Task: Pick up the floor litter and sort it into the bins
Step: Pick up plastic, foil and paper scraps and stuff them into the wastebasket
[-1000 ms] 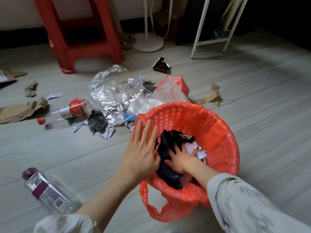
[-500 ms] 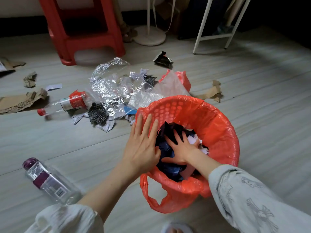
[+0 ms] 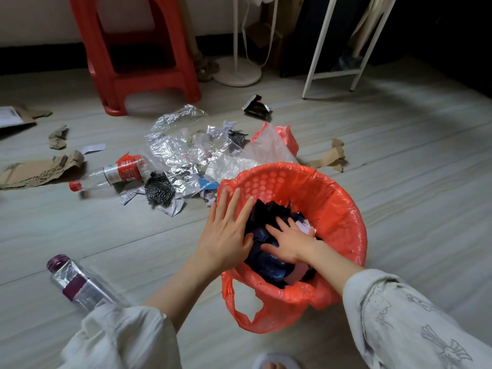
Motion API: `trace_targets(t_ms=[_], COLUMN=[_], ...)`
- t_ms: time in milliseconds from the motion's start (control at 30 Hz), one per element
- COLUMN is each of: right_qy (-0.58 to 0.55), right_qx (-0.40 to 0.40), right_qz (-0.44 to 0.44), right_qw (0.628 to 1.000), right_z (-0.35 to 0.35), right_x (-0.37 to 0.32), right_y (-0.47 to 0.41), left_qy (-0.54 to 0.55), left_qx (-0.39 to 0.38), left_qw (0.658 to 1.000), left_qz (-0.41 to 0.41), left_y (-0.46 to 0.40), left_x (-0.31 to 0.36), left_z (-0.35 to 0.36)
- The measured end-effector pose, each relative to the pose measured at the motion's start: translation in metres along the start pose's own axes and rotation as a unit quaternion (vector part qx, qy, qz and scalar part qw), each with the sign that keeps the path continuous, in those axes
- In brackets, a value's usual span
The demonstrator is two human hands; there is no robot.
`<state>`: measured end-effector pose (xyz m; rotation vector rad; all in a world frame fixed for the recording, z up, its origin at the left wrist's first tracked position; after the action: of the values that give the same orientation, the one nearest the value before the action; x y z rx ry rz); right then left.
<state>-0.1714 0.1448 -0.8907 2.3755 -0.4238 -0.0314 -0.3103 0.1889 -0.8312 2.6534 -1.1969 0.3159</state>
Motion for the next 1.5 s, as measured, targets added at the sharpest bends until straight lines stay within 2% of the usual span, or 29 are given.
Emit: trace_targets(t_ms=[200,400,633,933,1067,1167,1333,1500], right_qy=[-0.056,-0.086,-0.09,-0.03,-0.038,-0.023,-0.064,-0.081], right_qx=[0.061,0.156,0.206,0.226,0.219,0.201,0.155,0.148], right_qz=[-0.017,-0.062,-0.143,-0.22,-0.225,-0.197,-0.145,-0.082], right_qw=[0.996,0.982,0.964,0.949,0.949,0.959,0.975,0.982], right_z=[-0.055,-0.117,-0.157,-0.159,-0.16,-0.164,-0.158,-0.126], right_x=[0.001,-0.033,-0.106,-0.216,-0.248,-0.25,-0.243,-0.25], right_y=[0.057,0.147,0.241,0.286,0.254,0.206,0.08,-0.062], left_qy=[0.031,0.061,0.058,0.046,0.043,0.062,0.078,0.085], left_qx=[-0.04,0.011,0.053,0.082,0.071,0.049,-0.017,-0.018], left_qw=[0.999,0.998,0.994,0.985,0.982,0.981,0.981,0.979], left_qz=[-0.007,-0.021,-0.072,-0.147,-0.172,-0.179,-0.18,-0.182], left_y=[0.017,0.086,0.194,0.305,0.31,0.288,0.221,0.138], left_x=[0.002,-0.009,-0.018,-0.061,-0.107,-0.137,-0.203,-0.278], left_z=[-0.04,-0.137,-0.224,-0.245,-0.232,-0.202,-0.129,-0.055])
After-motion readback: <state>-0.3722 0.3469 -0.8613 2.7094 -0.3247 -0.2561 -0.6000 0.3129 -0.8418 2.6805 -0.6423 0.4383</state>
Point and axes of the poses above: each hand's wrist, its own y-axis away from the middle knuckle, its own z-axis out of the palm, x = y × z, the point moved 6 cm from there along -y, towards the middle knuckle, and after that the axes turned 9 degrees about z, right-handed, at the moved point
